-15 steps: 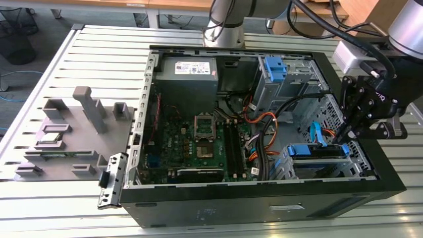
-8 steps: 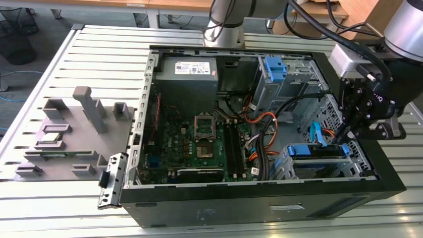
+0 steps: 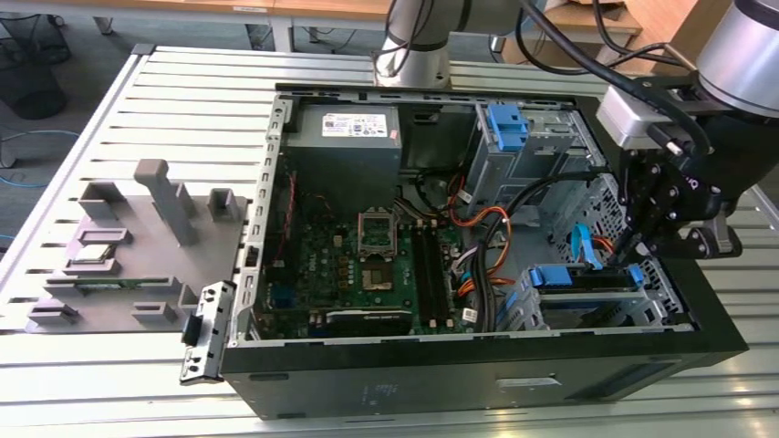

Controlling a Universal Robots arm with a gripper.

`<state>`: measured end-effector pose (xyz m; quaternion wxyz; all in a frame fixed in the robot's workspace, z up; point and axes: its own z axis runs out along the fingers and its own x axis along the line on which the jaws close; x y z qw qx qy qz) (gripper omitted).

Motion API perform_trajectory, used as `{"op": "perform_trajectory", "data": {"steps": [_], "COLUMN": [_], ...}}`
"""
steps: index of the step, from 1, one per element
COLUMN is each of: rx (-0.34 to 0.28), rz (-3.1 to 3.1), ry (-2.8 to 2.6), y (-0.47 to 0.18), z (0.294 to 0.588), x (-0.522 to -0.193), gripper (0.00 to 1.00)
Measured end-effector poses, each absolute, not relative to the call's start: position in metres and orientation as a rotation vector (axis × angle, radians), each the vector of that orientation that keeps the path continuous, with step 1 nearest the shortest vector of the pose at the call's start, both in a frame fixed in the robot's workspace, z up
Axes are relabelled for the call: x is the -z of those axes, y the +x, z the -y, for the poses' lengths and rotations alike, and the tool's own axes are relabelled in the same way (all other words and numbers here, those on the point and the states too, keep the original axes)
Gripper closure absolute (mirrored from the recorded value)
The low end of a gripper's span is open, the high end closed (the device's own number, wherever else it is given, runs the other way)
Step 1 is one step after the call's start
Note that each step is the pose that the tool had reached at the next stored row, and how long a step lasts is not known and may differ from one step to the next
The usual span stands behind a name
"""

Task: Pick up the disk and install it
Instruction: 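Insert the second disk wire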

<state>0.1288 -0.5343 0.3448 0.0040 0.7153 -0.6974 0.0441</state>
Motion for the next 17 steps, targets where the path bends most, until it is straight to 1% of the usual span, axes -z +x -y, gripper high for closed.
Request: {"op": "perform_trajectory", "data": {"steps": [8,12,17], "rx": [-0.144,-0.191,-0.201], "rz": [2.182,2.202,2.206], "ry": [2.250,2.268,2.271], "y": [0.125,0.121,0.117], "z": [0.534,0.534,0.534], "x": [-0.344,-0.343,-0.343], "gripper": [0.84,0.84,0.84]}}
